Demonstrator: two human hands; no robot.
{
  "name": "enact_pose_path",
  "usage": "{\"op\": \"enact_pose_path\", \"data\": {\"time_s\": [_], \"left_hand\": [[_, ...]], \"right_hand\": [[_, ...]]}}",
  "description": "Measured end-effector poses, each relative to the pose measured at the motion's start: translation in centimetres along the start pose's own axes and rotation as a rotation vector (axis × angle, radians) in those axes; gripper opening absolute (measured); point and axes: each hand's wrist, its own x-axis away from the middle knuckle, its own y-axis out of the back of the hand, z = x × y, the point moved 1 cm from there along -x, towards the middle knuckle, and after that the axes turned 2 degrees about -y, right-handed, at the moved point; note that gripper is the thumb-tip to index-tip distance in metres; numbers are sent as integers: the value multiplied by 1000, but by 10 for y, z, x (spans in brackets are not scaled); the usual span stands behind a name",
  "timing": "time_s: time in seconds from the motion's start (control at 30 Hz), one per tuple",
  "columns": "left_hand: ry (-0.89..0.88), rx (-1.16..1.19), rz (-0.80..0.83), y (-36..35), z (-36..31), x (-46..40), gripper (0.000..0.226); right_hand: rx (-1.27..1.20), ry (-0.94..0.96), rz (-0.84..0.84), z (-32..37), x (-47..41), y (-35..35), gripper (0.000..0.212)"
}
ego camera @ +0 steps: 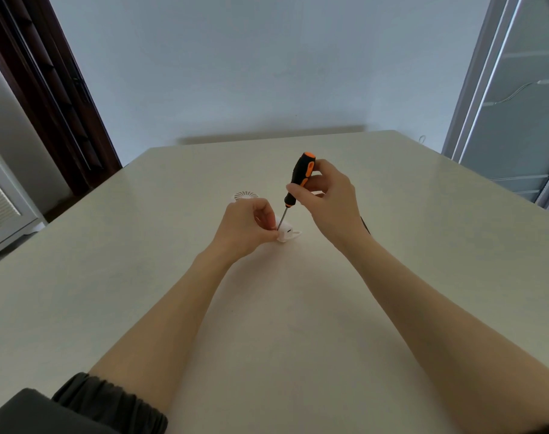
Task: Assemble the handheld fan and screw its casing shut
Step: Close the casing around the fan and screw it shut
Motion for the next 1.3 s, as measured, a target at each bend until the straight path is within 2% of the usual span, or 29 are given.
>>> {"op": "enact_pose_path", "data": {"time_s": [0.27, 0.73, 0.83, 1.0, 1.3], "left_hand": [[73, 53, -73, 2, 1, -2, 23], [127, 74, -51, 4, 4, -4, 16], [187, 203, -36, 3, 3, -3, 5], [247, 434, -53, 5, -4, -1, 18], [263, 466, -69, 4, -2, 0, 28]], "right_hand": [[-31, 21, -37, 1, 0, -1, 15], [-31, 38, -37, -1, 1, -4, 15], [-20, 44, -31, -1, 1, -4, 14], [-13, 56, -11, -2, 2, -6, 14], [61, 125, 18, -2, 3, -12, 20]]}}
